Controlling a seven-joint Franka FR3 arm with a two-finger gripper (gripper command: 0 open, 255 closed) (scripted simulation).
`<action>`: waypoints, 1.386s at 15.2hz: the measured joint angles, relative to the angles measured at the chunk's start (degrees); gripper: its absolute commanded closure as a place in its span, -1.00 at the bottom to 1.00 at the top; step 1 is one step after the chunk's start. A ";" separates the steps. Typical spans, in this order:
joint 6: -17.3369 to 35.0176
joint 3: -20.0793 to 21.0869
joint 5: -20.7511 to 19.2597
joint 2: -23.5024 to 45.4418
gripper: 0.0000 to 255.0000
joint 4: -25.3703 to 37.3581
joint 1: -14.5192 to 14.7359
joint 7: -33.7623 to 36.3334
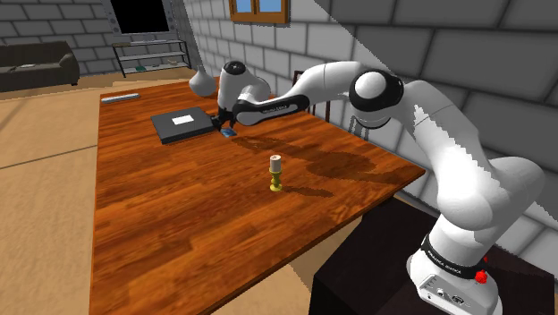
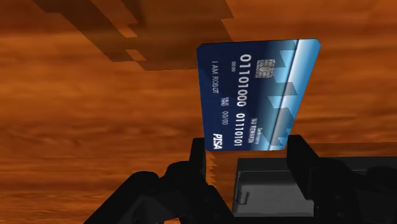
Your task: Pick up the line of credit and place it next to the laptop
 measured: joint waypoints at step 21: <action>1.76 0.11 -0.75 -2.96 -1.00 -6.42 -2.36 3.28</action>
